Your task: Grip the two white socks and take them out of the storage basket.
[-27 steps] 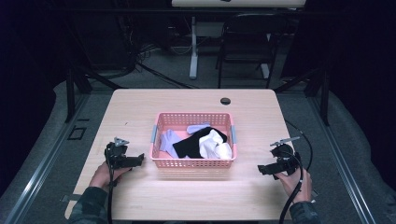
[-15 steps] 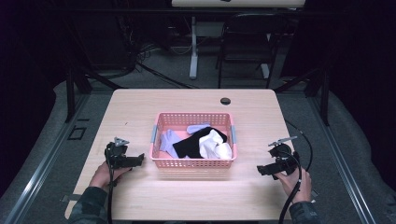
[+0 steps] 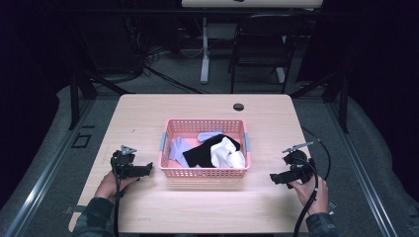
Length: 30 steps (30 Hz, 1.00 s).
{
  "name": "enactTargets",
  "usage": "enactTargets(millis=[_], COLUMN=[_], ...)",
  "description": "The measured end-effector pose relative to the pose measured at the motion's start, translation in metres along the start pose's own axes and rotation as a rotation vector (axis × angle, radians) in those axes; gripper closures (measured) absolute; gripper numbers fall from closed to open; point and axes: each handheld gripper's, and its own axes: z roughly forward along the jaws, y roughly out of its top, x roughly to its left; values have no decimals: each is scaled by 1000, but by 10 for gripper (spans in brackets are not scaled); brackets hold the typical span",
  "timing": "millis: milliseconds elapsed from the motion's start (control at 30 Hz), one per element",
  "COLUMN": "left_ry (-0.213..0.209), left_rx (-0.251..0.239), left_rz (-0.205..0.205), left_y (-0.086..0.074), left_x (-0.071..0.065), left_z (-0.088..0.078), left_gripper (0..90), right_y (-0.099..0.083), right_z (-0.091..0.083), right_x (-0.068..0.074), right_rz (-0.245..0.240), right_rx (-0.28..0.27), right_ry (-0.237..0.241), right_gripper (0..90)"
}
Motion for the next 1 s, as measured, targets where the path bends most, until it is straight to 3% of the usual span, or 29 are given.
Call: enactTargets(millis=[533, 733, 1000], left_ry=[0, 0, 1], left_rx=[0, -1, -1], left_rz=[-2, -2, -4], left_y=[0, 0, 0], left_x=[0, 0, 0], left_z=[0, 0, 0], left_gripper=[2, 2, 2], right_y=[10, 20, 38], right_z=[-13, -22, -31], right_x=[6, 12, 20], right_rz=[-13, -10, -36], right_rx=[-27, -28, -41], right_ry=[30, 72, 89], right_gripper=[0, 0, 0])
